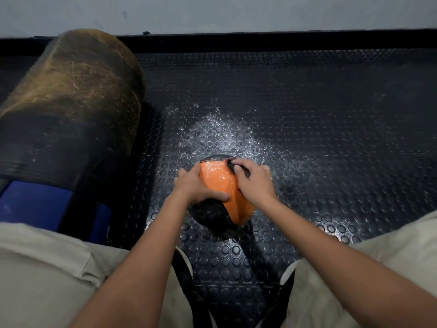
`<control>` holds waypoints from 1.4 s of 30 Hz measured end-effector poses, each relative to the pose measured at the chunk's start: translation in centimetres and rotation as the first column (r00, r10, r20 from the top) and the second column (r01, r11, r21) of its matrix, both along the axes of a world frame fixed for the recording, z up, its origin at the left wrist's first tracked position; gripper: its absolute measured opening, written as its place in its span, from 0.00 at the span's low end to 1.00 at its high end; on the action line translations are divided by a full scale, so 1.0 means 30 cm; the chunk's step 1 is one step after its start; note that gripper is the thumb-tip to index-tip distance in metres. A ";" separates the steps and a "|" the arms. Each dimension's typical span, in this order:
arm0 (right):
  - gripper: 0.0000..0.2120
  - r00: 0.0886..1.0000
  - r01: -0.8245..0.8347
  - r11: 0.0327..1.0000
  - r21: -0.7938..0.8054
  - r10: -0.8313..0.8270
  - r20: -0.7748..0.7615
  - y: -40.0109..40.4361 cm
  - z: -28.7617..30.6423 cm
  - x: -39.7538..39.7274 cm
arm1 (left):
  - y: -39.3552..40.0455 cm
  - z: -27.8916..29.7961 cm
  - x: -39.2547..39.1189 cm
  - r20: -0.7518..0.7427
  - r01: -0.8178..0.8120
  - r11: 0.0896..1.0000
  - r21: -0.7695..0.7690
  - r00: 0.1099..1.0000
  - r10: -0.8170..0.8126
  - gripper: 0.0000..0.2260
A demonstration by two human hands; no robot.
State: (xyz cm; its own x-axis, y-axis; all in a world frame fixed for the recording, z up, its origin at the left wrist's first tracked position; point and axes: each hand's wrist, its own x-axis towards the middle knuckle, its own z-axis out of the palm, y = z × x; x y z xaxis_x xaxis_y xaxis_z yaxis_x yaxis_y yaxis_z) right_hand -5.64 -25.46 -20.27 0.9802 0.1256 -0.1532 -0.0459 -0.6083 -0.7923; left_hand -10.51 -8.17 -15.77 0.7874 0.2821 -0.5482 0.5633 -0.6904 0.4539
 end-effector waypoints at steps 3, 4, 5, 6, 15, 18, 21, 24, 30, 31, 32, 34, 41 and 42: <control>0.14 1.000 0.018 1.000 0.011 -0.017 -0.017 -0.037 -0.011 0.001 | 0.003 0.015 -0.006 0.021 0.028 1.000 -0.013 0.999 -0.028 0.63; 0.14 0.991 0.104 0.994 0.025 -0.102 -0.082 -0.063 -0.026 0.007 | 0.003 0.020 -0.007 0.024 0.035 0.999 -0.018 0.999 -0.035 0.63; 0.13 0.967 0.195 0.980 0.041 -0.185 -0.174 -0.086 -0.046 0.011 | 0.003 0.024 -0.007 0.025 0.044 0.999 -0.021 0.999 -0.043 0.63; 0.12 0.934 0.262 0.964 0.044 -0.242 -0.263 -0.102 -0.057 0.008 | 0.005 0.027 -0.005 0.021 0.051 0.998 -0.023 0.998 -0.051 0.64; 0.12 1.000 0.016 1.000 0.024 -0.016 -0.006 -0.027 0.001 0.008 | 0.009 0.059 0.009 -0.079 0.078 0.995 -0.060 0.993 -0.083 0.61; 0.12 0.972 0.189 0.980 0.061 -0.178 -0.152 -0.080 -0.056 0.016 | -0.003 0.063 0.005 -0.126 0.082 0.996 -0.038 0.988 -0.087 0.58; 0.11 0.900 0.313 0.948 0.061 -0.275 -0.339 -0.102 -0.083 0.010 | -0.003 0.055 0.012 -0.131 0.120 0.992 -0.039 0.984 -0.124 0.59; 0.11 0.968 0.208 0.977 0.046 -0.199 -0.152 -0.060 -0.030 0.010 | -0.006 0.042 0.028 -0.144 0.185 0.982 -0.034 0.972 -0.188 0.63; 0.10 1.000 -0.007 1.000 0.019 0.007 -0.004 -0.029 -0.014 0.020 | -0.025 0.012 0.009 -0.044 0.126 0.992 -0.002 0.991 -0.126 0.66; 0.10 0.998 0.051 0.998 0.045 -0.049 -0.037 -0.043 -0.030 0.021 | -0.023 0.007 0.005 -0.002 0.100 0.995 -0.009 0.995 -0.100 0.66; 0.10 0.991 0.109 0.992 0.062 -0.104 -0.085 -0.060 -0.032 0.021 | -0.023 0.005 0.002 0.030 0.087 0.996 -0.009 0.996 -0.087 0.65; 0.10 0.961 0.196 0.979 0.048 -0.182 -0.207 -0.087 -0.037 0.017 | -0.033 0.008 -0.003 0.064 0.084 0.996 -0.012 0.995 -0.083 0.65; 0.10 0.999 0.011 0.998 0.054 -0.009 -0.050 -0.018 0.039 0.018 | -0.020 0.036 0.003 0.034 0.064 0.997 -0.039 0.997 -0.063 0.65; 0.11 0.998 -0.043 0.999 0.030 0.044 -0.034 -0.014 0.042 0.015 | -0.014 0.037 0.003 0.036 0.074 0.997 -0.036 0.997 -0.073 0.65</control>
State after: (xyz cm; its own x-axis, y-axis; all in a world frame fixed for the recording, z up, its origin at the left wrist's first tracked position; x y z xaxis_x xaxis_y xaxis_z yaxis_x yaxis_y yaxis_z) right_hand -5.18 -25.89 -19.02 0.9679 0.1734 -0.1822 -0.0470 -0.5869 -0.8083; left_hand -10.41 -8.58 -14.66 0.8238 0.2029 -0.5293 0.4953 -0.7118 0.4979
